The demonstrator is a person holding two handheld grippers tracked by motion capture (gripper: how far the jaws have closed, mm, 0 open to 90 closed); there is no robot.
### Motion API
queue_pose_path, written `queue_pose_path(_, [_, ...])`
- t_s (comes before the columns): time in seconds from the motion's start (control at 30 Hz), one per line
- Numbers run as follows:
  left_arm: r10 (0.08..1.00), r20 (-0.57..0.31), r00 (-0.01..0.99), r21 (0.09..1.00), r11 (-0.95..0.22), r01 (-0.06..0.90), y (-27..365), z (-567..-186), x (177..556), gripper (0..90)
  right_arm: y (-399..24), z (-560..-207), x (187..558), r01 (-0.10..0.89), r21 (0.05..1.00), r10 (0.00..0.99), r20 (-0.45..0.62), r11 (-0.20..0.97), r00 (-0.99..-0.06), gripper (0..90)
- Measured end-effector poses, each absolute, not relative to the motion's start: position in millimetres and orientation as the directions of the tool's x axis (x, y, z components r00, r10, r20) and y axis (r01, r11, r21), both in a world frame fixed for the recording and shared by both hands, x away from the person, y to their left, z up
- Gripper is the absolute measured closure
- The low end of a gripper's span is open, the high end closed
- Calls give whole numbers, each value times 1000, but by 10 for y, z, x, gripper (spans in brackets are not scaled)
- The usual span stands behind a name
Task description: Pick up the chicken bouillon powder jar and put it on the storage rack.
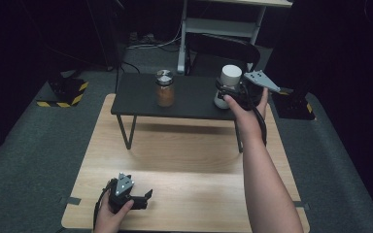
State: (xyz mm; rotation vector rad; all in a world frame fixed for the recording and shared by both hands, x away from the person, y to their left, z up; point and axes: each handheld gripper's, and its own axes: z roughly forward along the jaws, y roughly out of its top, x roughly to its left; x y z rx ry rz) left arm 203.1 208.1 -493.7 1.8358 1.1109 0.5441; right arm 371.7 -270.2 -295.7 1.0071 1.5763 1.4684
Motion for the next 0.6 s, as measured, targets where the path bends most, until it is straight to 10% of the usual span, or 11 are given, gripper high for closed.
queue_pose_path(0.6, [864, -67, 499, 862, -201, 465, 2067, -4936, 2019, 9, -2926, -3134, 3301, 10, 1000, 891, -18, 25, -454, 1])
